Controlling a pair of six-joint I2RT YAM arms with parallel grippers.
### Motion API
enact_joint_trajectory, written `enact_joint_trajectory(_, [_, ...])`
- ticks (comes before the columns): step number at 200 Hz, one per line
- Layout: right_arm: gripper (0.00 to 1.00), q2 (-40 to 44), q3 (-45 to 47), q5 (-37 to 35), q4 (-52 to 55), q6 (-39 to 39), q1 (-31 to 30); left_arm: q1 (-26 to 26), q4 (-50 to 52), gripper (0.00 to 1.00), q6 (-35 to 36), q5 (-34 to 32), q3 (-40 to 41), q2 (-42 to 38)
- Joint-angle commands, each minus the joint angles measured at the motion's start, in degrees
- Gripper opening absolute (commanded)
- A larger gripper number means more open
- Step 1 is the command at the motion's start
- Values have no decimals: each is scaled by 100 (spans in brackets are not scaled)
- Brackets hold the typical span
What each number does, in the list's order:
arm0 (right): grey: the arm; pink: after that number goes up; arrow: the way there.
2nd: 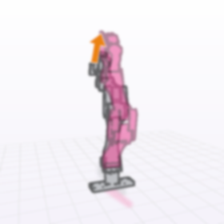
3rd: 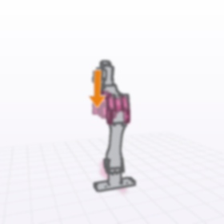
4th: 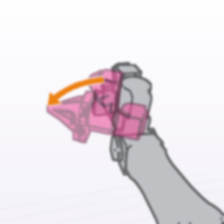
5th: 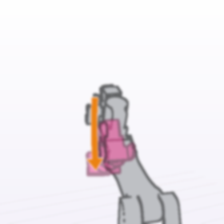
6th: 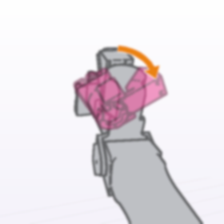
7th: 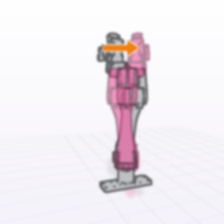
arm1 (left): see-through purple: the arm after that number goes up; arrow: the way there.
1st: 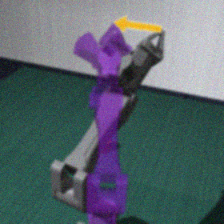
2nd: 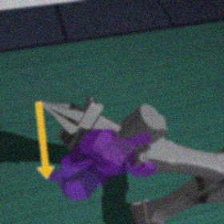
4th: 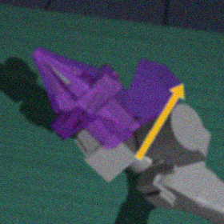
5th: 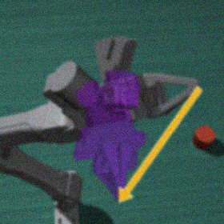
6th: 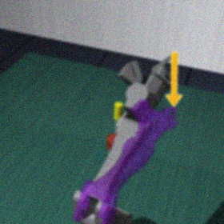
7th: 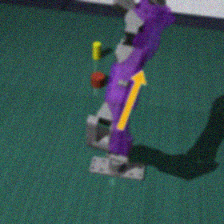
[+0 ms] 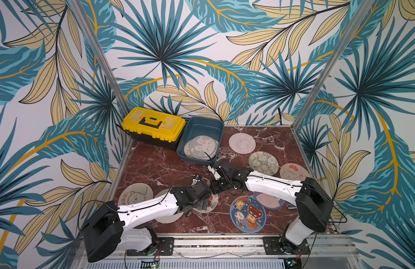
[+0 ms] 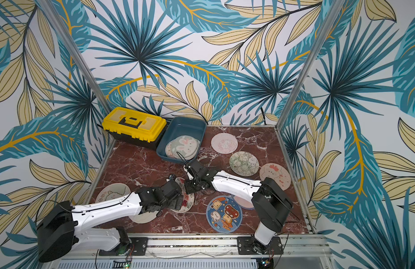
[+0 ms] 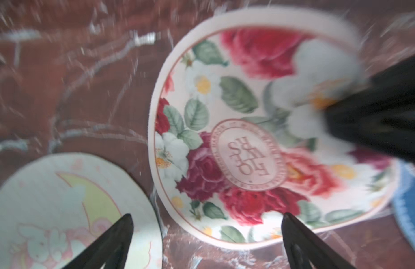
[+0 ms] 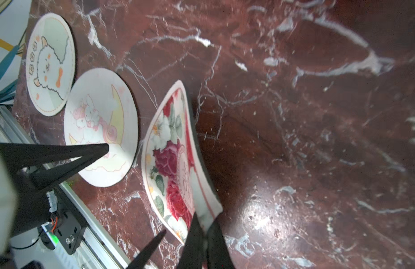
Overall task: Put the coasters into the storage box
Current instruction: Pick up the coaster from the center of the board, then place the coaster in the storage box.
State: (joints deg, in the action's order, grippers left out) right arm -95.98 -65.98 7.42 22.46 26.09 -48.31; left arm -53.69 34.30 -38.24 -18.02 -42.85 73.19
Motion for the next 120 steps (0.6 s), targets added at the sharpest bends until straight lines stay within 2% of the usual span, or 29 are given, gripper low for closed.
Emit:
enact_joint_trajectory(1, [0,-24,-286,-376,393,-242,58,216,-292,99,308,-150,-345,-209])
enact_joint_trajectory(49, [0,-113,-795,-553,610,-371,184,754,-647,99,596,18,-425,-563])
enact_joint_trajectory(56, [0,-116,-868,-527,611,-371,395,828,-683,100,630,39,-434,-613])
enact_joint_trajectory(78, [0,-165,-1117,-495,577,-428,502,1131,-838,100,747,150,-418,-750])
enact_joint_trajectory(120, [0,-296,-1772,-461,373,-577,667,1804,-1582,99,897,293,-298,-1012])
